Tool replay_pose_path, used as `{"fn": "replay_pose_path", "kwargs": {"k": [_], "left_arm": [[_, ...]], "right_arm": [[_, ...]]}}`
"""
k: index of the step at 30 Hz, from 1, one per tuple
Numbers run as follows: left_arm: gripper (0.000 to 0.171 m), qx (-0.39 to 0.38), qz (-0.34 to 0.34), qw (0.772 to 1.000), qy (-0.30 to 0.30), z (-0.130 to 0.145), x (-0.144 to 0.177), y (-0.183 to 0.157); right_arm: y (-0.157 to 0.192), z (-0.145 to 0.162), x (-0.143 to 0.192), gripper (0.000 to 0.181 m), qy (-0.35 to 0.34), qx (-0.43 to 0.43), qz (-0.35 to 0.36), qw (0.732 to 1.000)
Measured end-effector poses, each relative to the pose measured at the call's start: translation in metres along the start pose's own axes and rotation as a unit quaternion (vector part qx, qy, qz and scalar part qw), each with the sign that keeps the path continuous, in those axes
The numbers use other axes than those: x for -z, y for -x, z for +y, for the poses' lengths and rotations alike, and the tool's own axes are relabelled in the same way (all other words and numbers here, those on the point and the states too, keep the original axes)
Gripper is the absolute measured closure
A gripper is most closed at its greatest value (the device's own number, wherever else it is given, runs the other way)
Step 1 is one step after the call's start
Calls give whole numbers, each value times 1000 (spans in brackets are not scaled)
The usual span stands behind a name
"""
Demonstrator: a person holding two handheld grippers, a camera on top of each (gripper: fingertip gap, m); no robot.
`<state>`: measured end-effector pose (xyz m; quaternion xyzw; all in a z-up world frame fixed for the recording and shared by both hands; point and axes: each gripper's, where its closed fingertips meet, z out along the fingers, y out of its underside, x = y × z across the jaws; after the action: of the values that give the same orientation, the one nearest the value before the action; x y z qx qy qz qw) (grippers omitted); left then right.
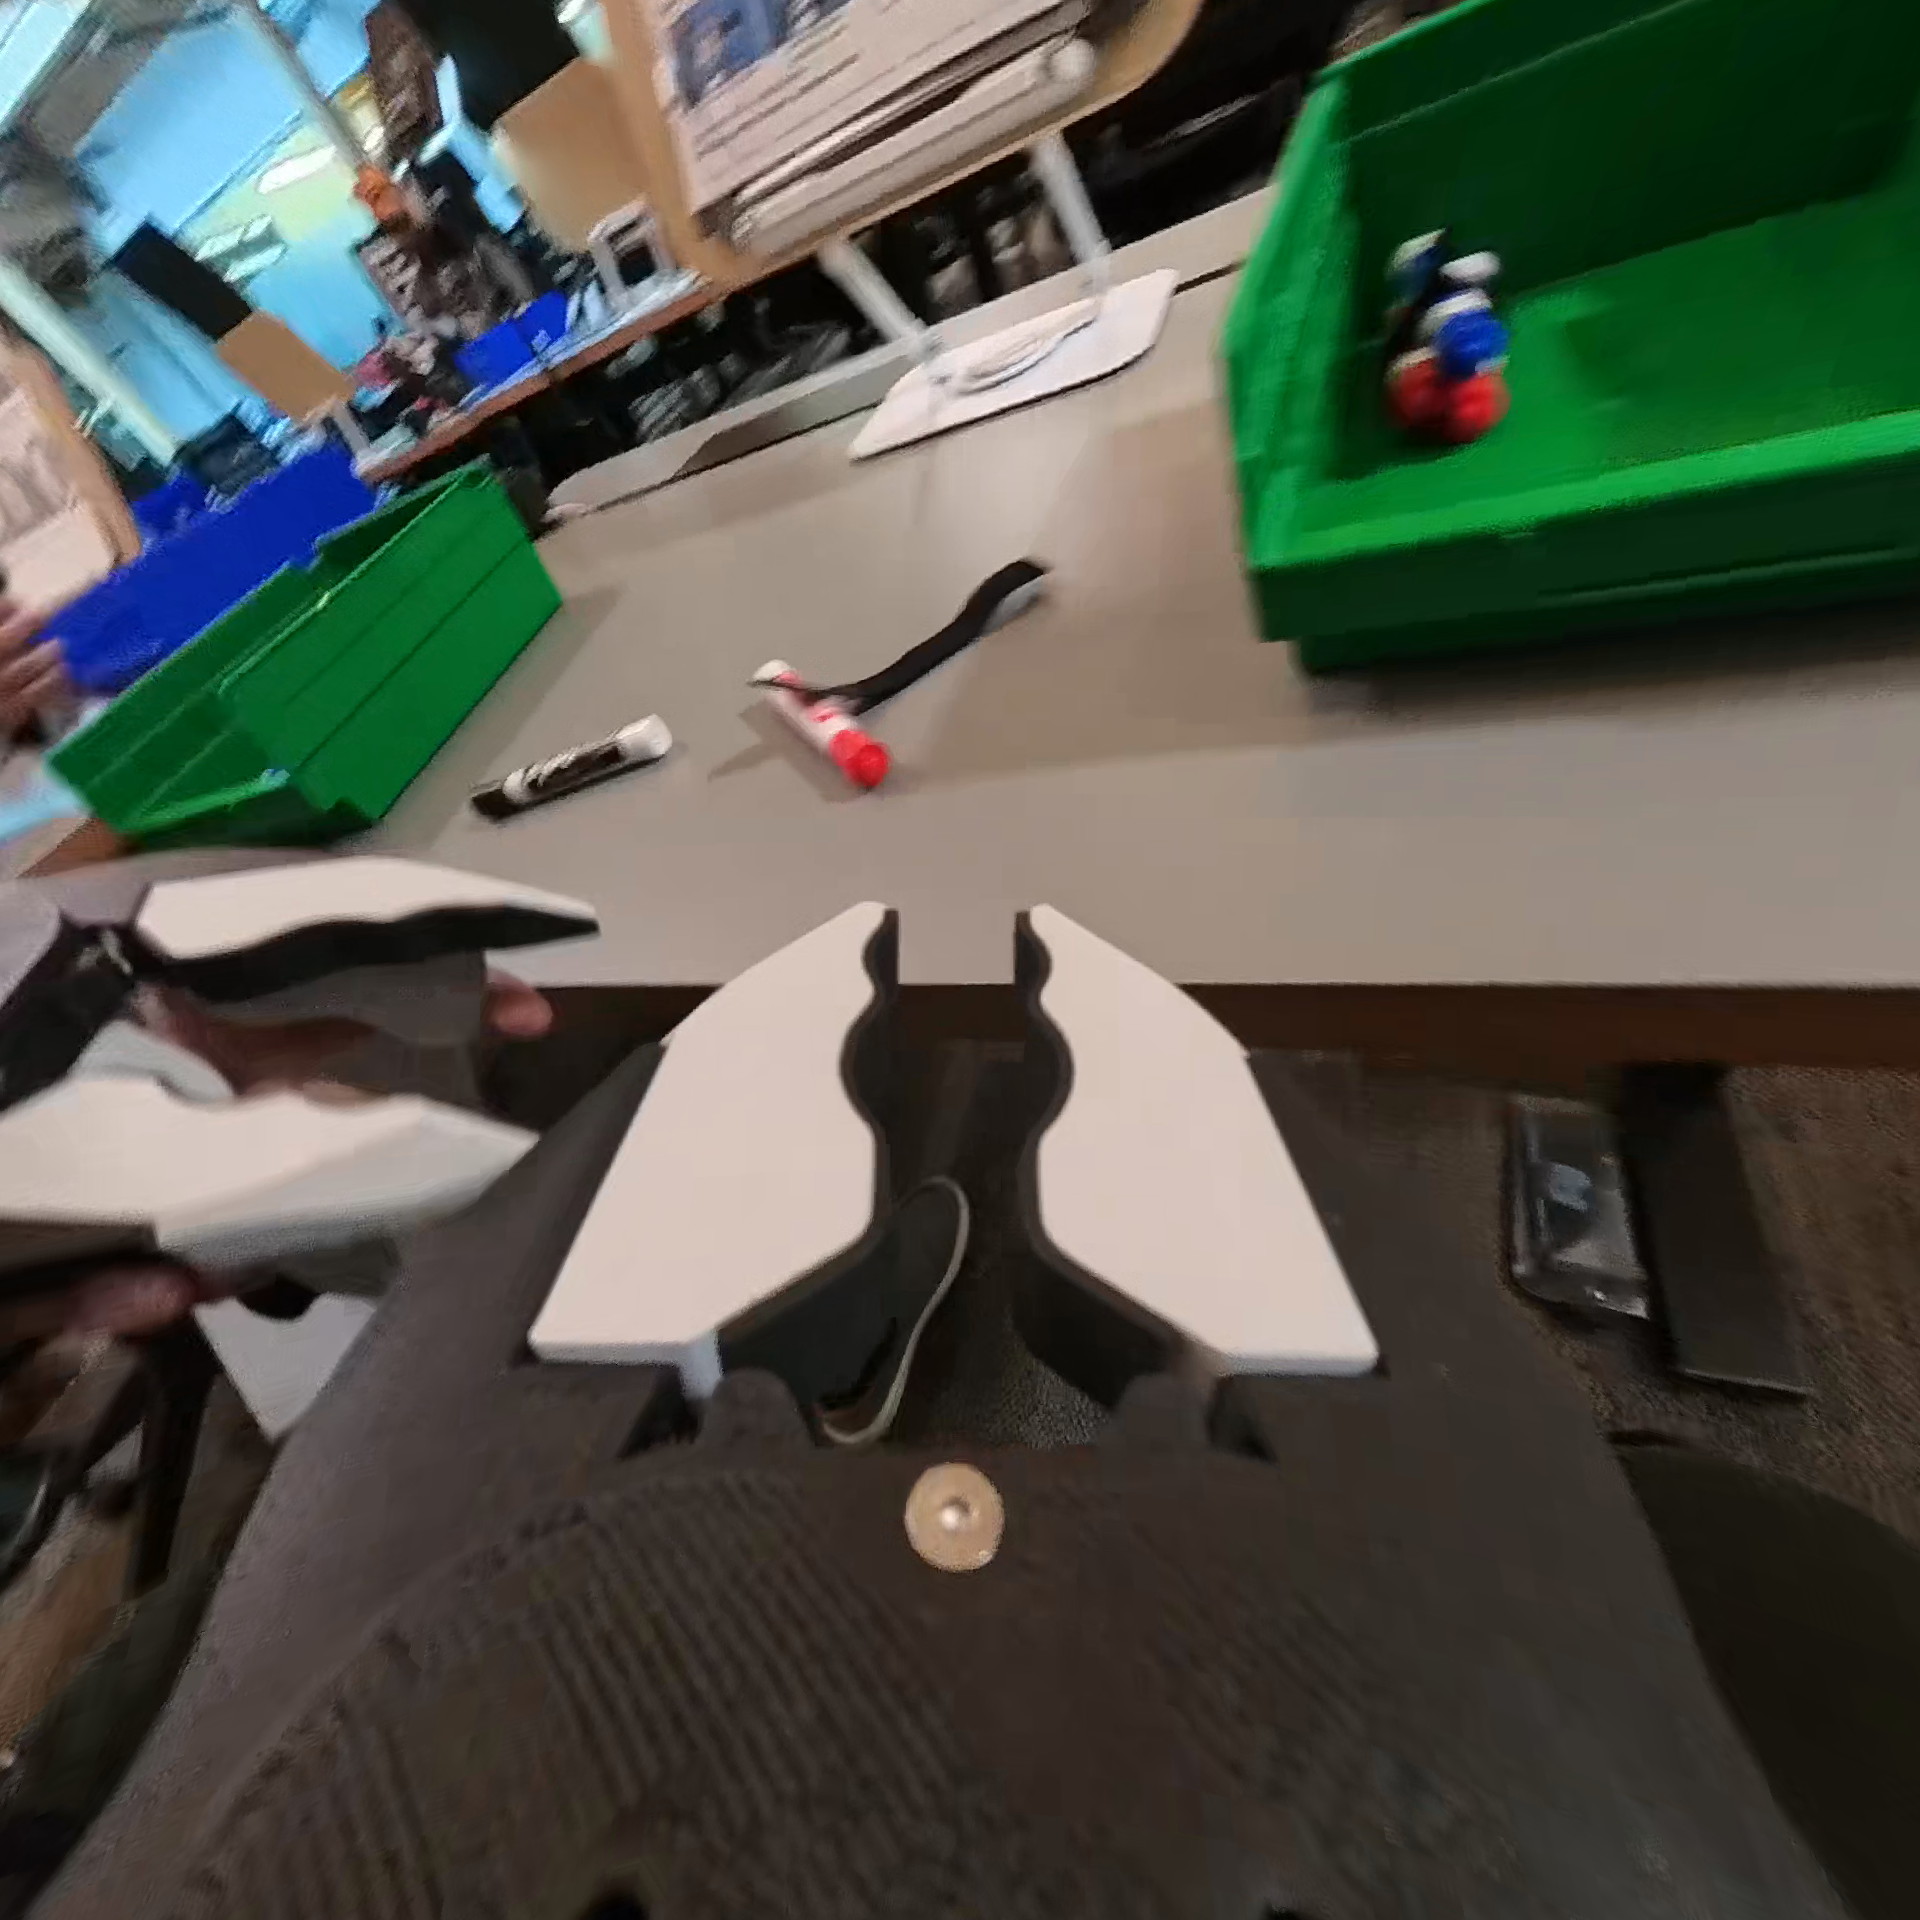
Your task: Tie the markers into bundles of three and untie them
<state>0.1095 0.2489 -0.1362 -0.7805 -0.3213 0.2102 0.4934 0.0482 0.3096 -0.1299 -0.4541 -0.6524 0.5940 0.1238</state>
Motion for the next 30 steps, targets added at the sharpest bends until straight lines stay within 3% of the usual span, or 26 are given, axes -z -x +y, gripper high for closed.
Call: {"fn": "replay_pose_path", "kwargs": {"k": [4, 5, 7, 9, 12, 14, 17, 21, 26, 30], "left_arm": [[110, -21, 176, 983, 38, -25, -65, -55], [112, -5, 236, 970, 57, -29, -79, -70], [117, -1, 372, 922, 108, -35, -97, -109], [115, -39, 434, 889, 137, -44, -121, -136], [110, -58, 448, 875, 177, -72, -160, -159], [107, -42, 447, 869, 210, -103, -181, -170], [103, -88, 403, 872, 263, -144, -218, -175], [101, -140, 360, 868, 312, -202, -270, -191], [103, -191, 350, 855, 332, -268, -345, -240], [103, -218, 365, 841, 334, -323, -383, -290]], "right_arm": [[-78, -9, 33, 151, -30, -76, 91, 992], [-102, -4, 42, 149, -27, -88, 125, 988], [-151, 17, 65, 146, -3, -105, 211, 972], [-192, 42, 95, 145, 39, -148, 294, 944], [-219, 42, 134, 141, 67, -232, 337, 910], [-234, 22, 152, 137, 79, -263, 331, 903], [-264, -3, 175, 122, 117, -322, 302, 890], [-325, -55, 231, 122, 91, -395, 322, 856], [-381, -104, 331, 119, 109, -316, 418, 845], [-400, -146, 394, 120, 98, -281, 459, 837]]}}
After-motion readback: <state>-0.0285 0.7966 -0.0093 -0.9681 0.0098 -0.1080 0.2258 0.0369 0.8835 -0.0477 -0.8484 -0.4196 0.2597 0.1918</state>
